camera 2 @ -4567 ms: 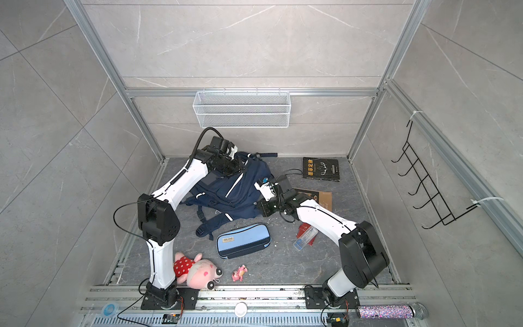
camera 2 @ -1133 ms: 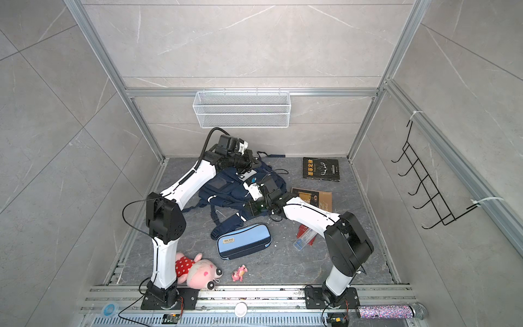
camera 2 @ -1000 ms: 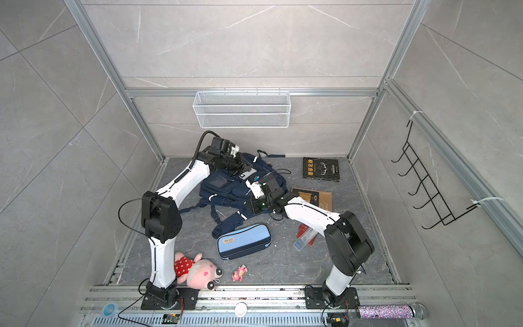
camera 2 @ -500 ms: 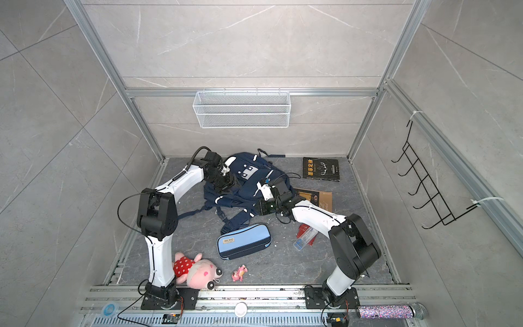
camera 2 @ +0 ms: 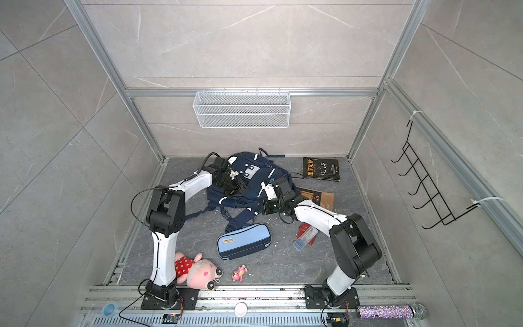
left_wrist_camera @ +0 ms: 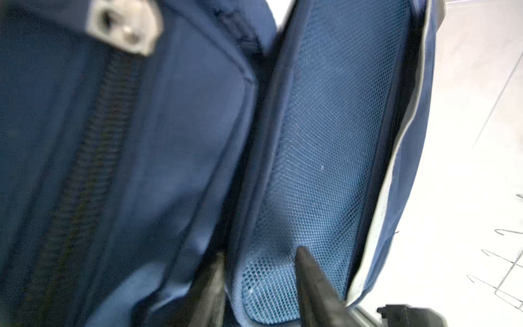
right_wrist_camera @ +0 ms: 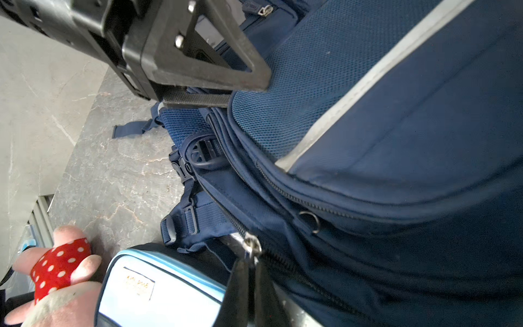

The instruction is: Pack the student bag

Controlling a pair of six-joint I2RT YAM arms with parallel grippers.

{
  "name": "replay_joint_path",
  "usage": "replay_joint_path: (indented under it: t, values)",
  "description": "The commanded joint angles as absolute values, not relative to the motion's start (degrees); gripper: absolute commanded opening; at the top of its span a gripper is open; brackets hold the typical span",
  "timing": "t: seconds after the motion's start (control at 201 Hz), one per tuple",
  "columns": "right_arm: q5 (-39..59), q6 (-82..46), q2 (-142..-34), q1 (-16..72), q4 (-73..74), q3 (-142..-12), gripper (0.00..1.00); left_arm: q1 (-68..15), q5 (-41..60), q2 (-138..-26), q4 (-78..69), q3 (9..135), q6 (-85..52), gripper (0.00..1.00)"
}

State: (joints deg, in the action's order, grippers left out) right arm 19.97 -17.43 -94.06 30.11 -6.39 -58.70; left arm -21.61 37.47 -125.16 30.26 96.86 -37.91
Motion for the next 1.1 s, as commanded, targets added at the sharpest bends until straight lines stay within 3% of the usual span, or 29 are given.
replay_joint_path:
  t: [0.0,0.05,0.319,0.702,1.091]
  values:
    - [19.8,-18.0,-91.7,30.1,-5.0,-58.3,0.00,-22.5,42.4,-125.1,24.2,95.1,-42.1,0.15]
    - [19.7,-17.8,-91.6,29.9,-5.1,-58.2,0.00,-22.5,42.9,-124.8,22.1,94.0,-43.7,0.00]
    - [19.2,-12.7,-92.0,31.0,-9.2,-60.0,0.00,-22.7,47.4,-122.1,1.1,89.4,-62.4,0.00]
    - [18.9,-12.1,-95.5,34.5,-7.1,-63.6,0.00,-25.0,42.7,-121.7,-26.1,86.5,-88.6,0.00]
    - [22.7,-17.0,-105.2,36.9,0.2,-71.6,0.00,-26.8,35.7,-119.9,-36.2,79.5,-99.2,0.00]
